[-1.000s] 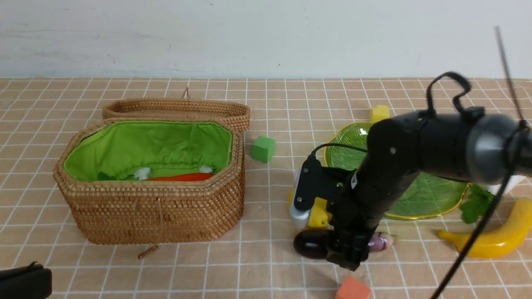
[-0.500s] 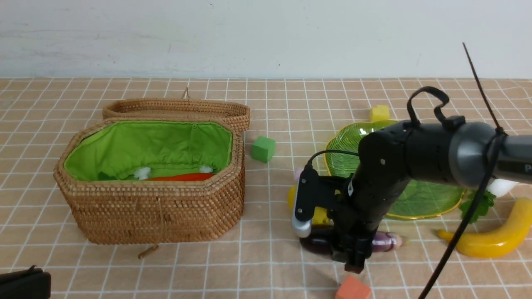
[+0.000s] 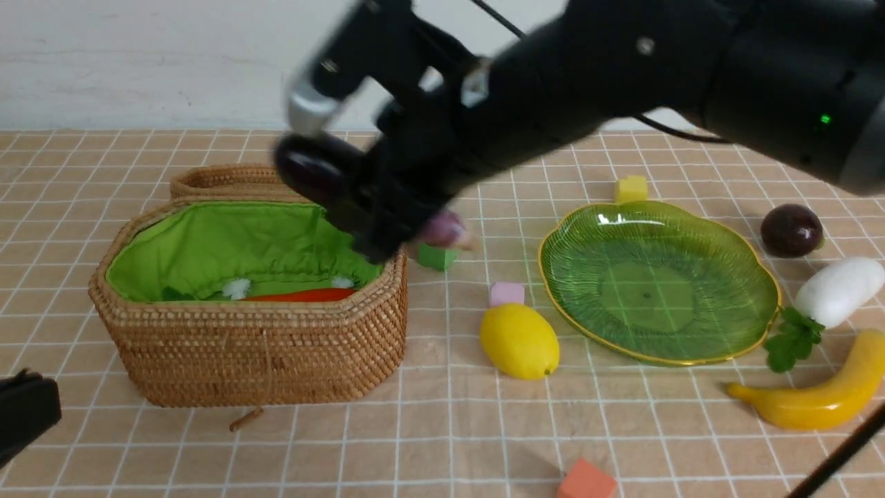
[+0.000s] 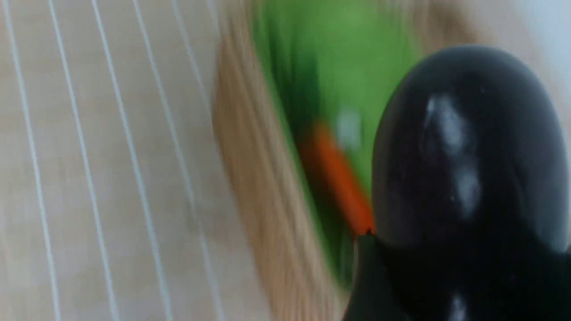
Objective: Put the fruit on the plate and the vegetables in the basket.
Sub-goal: Grab an eggplant with your right arm and place it in the basket on the left, then use the right arm to grab a lemon and put it into the right plate
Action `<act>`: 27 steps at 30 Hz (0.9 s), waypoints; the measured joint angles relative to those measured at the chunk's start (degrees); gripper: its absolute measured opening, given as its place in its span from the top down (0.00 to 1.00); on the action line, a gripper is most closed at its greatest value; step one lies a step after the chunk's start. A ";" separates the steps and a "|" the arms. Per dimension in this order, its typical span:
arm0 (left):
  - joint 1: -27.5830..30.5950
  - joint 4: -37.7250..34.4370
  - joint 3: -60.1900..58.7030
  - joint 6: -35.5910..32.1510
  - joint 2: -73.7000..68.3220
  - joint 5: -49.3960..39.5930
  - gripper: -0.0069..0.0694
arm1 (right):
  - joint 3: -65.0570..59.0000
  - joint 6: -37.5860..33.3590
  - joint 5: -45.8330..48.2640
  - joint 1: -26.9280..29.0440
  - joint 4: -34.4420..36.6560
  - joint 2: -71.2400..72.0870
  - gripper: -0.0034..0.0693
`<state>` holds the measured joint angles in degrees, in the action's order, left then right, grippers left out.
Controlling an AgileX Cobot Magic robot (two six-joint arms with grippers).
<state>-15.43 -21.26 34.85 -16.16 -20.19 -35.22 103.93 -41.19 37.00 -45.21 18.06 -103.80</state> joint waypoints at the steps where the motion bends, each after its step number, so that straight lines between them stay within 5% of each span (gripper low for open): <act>1: 0.00 0.00 0.00 0.00 0.00 0.98 0.93 | 2.22 -0.57 -1.52 -0.66 0.67 -2.02 0.37; 8: 0.00 0.00 0.00 0.00 0.00 2.53 0.93 | 13.21 -3.07 -6.51 -1.55 0.13 -15.78 0.37; 11: 0.00 0.00 0.00 0.00 0.00 2.09 0.93 | 14.08 -2.30 -5.25 -1.45 -3.27 -19.45 0.15; 16: 0.00 0.00 0.00 0.00 0.00 2.08 0.93 | 14.31 3.71 0.93 -1.45 -7.58 -16.53 0.03; 19: 0.00 0.00 0.00 0.00 0.00 2.08 0.93 | 14.60 12.51 9.62 -0.95 -13.29 -11.55 0.08; 23: 0.00 0.00 0.00 0.00 0.00 2.02 0.93 | 15.33 27.47 26.98 4.05 -23.04 -5.74 0.32; 27: 0.00 -0.19 0.00 0.00 0.00 1.94 0.93 | 10.71 34.84 33.46 11.70 -22.99 -5.58 0.47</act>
<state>-15.43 -21.45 34.85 -16.16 -20.19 -33.28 114.64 -6.35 70.47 -33.51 -4.94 -109.38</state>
